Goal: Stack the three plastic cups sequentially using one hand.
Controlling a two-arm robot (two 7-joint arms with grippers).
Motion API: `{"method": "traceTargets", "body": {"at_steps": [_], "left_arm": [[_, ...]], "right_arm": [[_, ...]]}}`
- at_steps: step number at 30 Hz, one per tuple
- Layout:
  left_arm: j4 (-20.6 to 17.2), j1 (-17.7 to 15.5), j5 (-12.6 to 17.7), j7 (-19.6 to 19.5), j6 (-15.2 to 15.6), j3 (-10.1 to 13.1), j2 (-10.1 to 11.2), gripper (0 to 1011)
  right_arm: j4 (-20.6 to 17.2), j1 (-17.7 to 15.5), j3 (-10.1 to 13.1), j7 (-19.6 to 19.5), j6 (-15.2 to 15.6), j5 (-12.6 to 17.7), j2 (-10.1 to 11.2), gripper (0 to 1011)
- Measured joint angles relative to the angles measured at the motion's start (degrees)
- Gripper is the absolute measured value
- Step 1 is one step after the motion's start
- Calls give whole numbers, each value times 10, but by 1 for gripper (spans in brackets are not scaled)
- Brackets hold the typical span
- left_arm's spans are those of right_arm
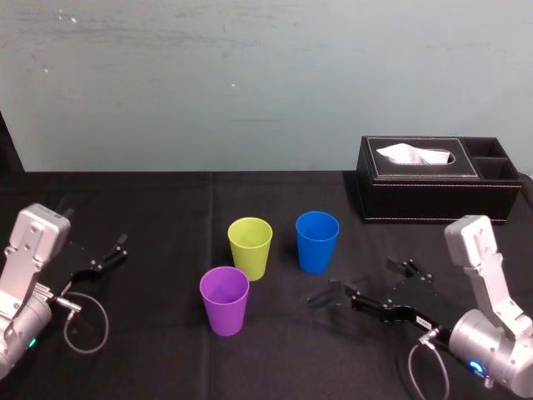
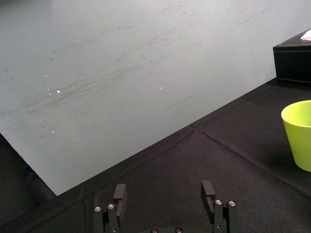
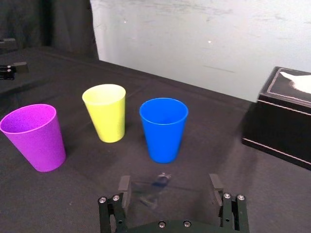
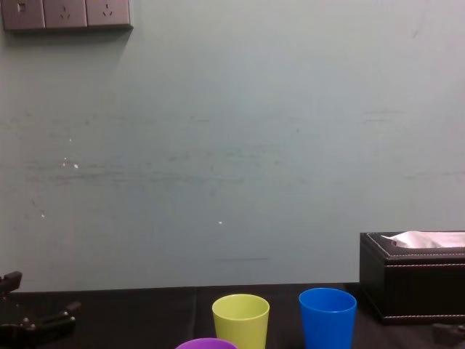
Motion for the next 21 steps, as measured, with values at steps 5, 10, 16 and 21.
{"method": "traceTargets", "body": {"at_steps": [5, 10, 16, 21], "left_arm": [[0, 0, 0, 0, 0, 0, 0, 1000], [0, 0, 0, 0, 0, 0, 0, 1000], [0, 0, 0, 0, 0, 0, 0, 1000], [0, 0, 0, 0, 0, 0, 0, 1000]], "right_arm": [[19, 19, -8, 6, 14, -12, -20, 1003], [40, 41, -15, 5, 21, -31, -40, 1003], [55, 59, -23, 5, 26, -51, -59, 1003], [72, 76, -30, 0, 32, -68, -79, 1003]]}}
